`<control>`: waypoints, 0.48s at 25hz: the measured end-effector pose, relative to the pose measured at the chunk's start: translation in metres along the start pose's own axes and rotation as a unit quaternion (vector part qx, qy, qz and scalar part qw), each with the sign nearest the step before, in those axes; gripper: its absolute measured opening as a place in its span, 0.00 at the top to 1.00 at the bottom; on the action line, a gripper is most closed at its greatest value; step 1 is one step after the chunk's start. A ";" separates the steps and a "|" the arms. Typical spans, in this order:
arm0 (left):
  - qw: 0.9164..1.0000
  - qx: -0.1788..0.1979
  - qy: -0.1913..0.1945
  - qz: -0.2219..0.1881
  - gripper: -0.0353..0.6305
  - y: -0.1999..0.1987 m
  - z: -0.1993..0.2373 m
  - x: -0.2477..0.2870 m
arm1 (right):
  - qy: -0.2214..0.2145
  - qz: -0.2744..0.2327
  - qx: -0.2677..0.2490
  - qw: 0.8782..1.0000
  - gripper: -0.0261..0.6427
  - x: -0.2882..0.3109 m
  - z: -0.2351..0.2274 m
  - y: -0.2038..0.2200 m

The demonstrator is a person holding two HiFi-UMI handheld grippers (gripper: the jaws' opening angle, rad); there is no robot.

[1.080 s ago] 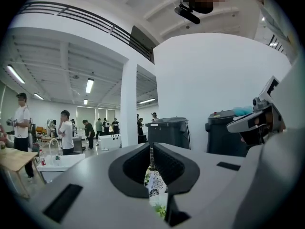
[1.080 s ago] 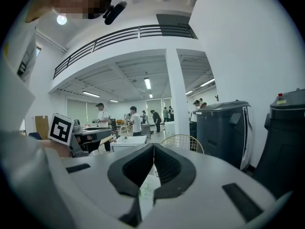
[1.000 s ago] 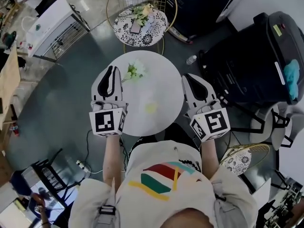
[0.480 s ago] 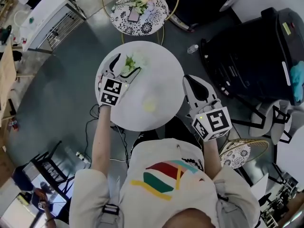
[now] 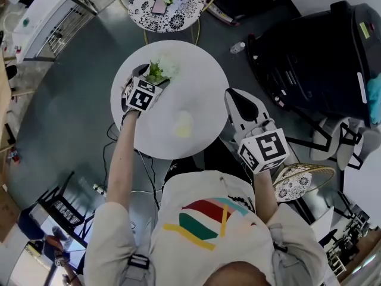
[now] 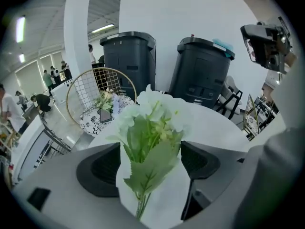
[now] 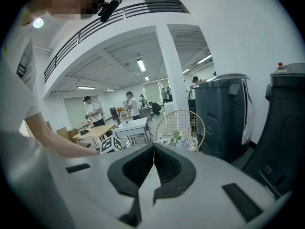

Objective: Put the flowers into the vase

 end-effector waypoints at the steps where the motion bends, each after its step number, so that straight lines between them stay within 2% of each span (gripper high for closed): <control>1: 1.000 -0.003 0.001 0.002 0.38 0.001 0.001 0.002 | 0.001 0.003 0.001 1.000 0.94 0.000 -0.001 0.003; 5: 0.999 -0.029 0.024 0.001 0.38 -0.002 -0.001 0.009 | 0.001 0.013 0.006 1.000 0.94 0.003 -0.001 0.012; 12: 0.996 -0.058 0.045 0.049 0.38 0.012 -0.005 0.027 | 0.004 0.027 0.017 0.999 0.94 0.006 -0.002 0.021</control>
Point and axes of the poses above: the fingertips, and each gripper's own axes: x forward along the fingers, z to its left, y out of its underside, the point moved 1 cm from there along -x, backward along the fingers, and after that the axes turned 5 degrees about x, right-handed, at the moved point
